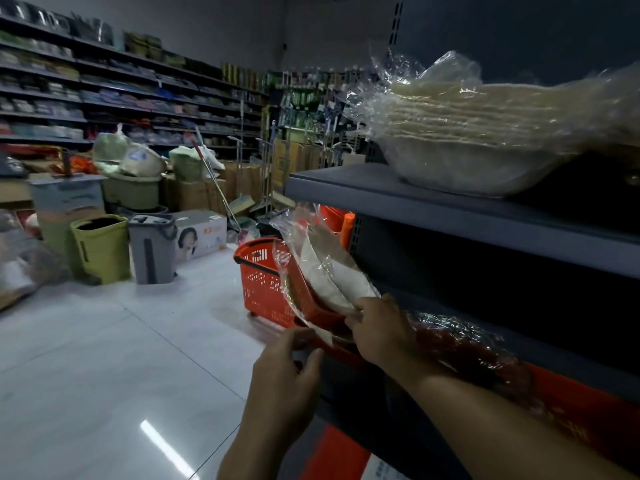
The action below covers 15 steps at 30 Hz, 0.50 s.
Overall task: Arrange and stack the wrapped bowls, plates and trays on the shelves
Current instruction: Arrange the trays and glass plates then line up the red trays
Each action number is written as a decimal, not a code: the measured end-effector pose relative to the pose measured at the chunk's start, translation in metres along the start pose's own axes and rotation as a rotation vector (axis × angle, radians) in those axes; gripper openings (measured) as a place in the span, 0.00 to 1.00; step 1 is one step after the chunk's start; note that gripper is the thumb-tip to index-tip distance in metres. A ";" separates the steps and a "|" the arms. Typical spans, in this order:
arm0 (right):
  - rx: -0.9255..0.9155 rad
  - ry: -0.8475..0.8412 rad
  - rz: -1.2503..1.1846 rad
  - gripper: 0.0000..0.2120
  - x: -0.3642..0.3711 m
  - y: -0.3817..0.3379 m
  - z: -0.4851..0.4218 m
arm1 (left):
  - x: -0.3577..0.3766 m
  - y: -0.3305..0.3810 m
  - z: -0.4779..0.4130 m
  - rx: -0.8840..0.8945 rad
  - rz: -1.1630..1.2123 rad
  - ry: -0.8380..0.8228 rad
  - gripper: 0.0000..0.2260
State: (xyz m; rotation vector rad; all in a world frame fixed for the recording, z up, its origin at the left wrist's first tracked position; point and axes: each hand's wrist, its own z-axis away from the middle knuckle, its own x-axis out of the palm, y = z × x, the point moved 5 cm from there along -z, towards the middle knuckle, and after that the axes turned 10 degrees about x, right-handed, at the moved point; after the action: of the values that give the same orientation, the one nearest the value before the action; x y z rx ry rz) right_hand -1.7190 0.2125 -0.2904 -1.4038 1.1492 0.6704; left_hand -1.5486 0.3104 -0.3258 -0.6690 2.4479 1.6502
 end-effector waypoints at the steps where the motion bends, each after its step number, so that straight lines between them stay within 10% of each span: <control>1: 0.005 0.034 0.025 0.11 -0.001 0.000 0.000 | -0.001 -0.001 -0.001 0.000 0.000 0.018 0.08; 15: -0.206 0.391 0.143 0.13 -0.061 0.005 0.010 | -0.011 0.001 0.003 0.014 -0.013 0.114 0.07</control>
State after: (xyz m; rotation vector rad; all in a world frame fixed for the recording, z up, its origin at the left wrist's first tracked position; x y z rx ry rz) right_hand -1.7432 0.2384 -0.2396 -1.6881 1.5331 0.6447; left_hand -1.5390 0.3163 -0.3225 -0.7975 2.5235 1.6321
